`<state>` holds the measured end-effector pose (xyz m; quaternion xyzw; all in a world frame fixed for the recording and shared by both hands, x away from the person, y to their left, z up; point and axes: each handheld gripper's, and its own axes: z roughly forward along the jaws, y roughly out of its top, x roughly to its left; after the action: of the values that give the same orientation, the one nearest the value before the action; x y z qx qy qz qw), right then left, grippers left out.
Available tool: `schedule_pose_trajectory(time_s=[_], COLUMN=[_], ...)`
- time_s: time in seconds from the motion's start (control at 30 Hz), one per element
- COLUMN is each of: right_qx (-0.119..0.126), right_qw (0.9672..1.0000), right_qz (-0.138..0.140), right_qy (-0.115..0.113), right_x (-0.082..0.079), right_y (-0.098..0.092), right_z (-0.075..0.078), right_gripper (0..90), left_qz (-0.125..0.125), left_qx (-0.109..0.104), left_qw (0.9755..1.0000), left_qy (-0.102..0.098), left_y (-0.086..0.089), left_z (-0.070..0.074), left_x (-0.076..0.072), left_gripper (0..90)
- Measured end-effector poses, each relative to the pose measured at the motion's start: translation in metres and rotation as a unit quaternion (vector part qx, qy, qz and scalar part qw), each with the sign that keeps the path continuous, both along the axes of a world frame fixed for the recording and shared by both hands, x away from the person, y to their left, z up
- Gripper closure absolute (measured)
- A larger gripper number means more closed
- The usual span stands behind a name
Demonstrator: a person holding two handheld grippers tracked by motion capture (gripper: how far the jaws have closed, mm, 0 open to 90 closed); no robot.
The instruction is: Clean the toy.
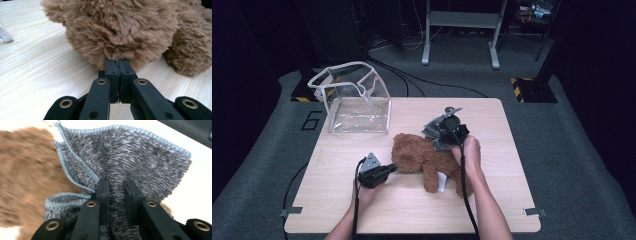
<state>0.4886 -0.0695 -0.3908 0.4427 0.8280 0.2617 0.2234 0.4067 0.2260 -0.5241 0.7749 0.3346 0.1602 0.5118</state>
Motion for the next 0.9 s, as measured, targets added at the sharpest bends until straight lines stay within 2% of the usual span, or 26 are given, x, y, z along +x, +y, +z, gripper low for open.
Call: schedule_pose_trajectory(time_s=[0.17, 0.33, 0.43, 0.53, 0.6, 0.73, 0.83, 0.9], right_qx=[0.023, 0.039, 0.03, 0.05, 0.064, 0.072, 0.072, 0.063], right_qw=[0.9993, 0.9977, 0.9971, 0.9962, 0.9961, 0.9967, 0.9962, 0.9965], right_qz=[-0.028, -0.054, -0.07, -0.07, -0.054, -0.005, 0.033, 0.049], right_qy=[0.008, 0.011, 0.001, -0.014, -0.028, -0.038, -0.036, -0.023], right_x=[-0.001, -0.001, -0.003, -0.012, -0.019, -0.029, -0.029, -0.025], right_y=[-0.031, -0.05, -0.058, -0.059, -0.052, -0.018, 0.012, 0.03], right_z=[-0.006, -0.012, -0.007, 0.005, 0.015, 0.026, 0.021, 0.012], right_gripper=[76.6, 76.7, 76.8, 76.8, 76.8, 76.7, 76.6, 76.6], left_qz=[-0.001, 0.0, 0.001, 0.002, 0.003, 0.002, 0.002, 0.0], left_qx=[0.0, 0.001, 0.001, 0.001, 0.001, 0.002, 0.001, 0.003], left_qw=[1.0, 1.0, 1.0, 1.0, 1.0, 1.0, 1.0, 1.0], left_qy=[0.0, 0.0, 0.0, -0.001, -0.001, -0.001, 0.0, 0.0], left_y=[0.0, 0.0, 0.0, 0.0, -0.001, 0.0, 0.0, 0.0], left_z=[0.0, 0.0, 0.0, 0.0, 0.0, 0.0, 0.0, 0.0], left_x=[0.0, 0.0, 0.0, 0.0, 0.0, 0.0, 0.0, 0.0], left_gripper=[88.2, 88.2, 88.2, 88.2, 88.2, 88.2, 88.2, 88.2])
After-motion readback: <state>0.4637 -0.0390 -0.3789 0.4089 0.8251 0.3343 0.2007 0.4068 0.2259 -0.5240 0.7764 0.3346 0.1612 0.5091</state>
